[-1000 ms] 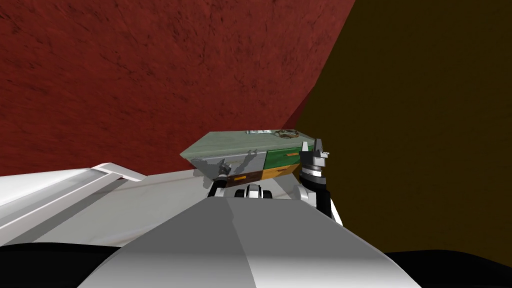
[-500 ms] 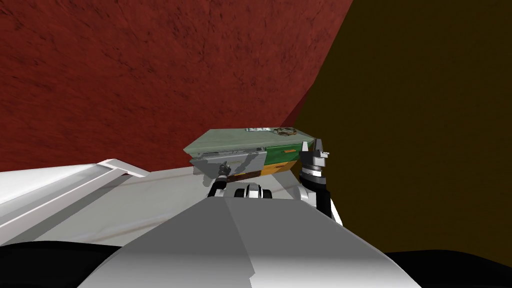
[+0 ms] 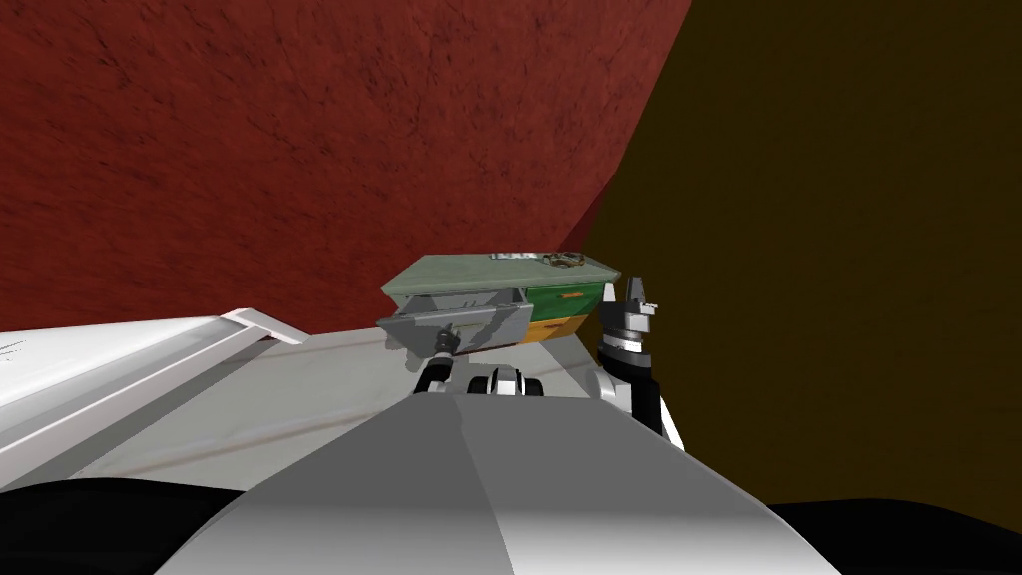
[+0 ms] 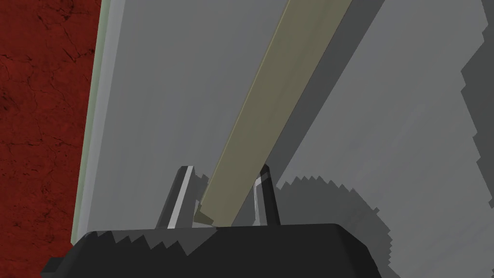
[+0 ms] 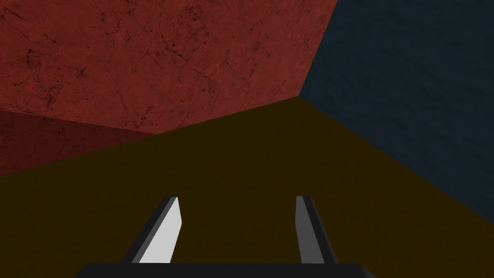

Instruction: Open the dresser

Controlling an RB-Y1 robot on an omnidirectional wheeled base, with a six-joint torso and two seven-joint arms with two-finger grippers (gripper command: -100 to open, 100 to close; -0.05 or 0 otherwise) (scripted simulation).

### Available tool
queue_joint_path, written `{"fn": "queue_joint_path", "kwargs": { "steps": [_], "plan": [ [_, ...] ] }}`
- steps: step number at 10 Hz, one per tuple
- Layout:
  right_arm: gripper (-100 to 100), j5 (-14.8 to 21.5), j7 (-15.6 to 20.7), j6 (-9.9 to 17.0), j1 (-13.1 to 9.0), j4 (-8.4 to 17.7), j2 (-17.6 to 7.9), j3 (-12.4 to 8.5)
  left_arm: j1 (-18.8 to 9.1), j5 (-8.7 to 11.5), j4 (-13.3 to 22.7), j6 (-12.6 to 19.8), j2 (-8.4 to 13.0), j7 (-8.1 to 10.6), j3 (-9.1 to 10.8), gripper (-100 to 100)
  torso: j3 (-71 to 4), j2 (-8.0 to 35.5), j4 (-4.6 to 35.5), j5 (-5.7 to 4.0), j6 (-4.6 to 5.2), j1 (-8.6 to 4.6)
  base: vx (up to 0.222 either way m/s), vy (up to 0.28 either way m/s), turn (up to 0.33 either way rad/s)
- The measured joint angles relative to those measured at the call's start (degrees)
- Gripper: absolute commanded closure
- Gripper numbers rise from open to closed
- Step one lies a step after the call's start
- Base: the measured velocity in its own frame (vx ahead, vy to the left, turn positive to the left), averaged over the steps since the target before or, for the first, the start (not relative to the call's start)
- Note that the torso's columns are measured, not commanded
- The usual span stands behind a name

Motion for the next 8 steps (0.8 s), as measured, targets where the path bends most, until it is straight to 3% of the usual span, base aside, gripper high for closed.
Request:
{"fn": "queue_joint_path", "kwargs": {
  "steps": [1,2,8],
  "plan": [
    [0,0.0,0.0,0.0,0.0,0.0,0.0,0.0,0.64,-0.06,-0.56,-0.06,-0.02,0.01,-0.24,100,-0.02,-0.01,0.09,-0.07,-0.01,0.01,-0.086,-0.02,-0.002],
    [0,0.0,0.0,0.0,0.01,0.0,0.0,0.0,0.9,-0.08,-0.37,0.12,-0.02,0.0,-0.33,-100,-0.22,-0.37,0.01,-0.06,-0.01,0.09,-0.011,-0.006,-0.013],
    [0,0.0,0.0,-0.01,0.03,-0.01,-0.01,-0.01,5.9,0.03,-9.63,4.89,0.54,0.93,-0.61,-100,-0.19,-0.36,-0.22,0.12,0.03,0.15,0.026,-0.006,-0.014]
  ]
}}
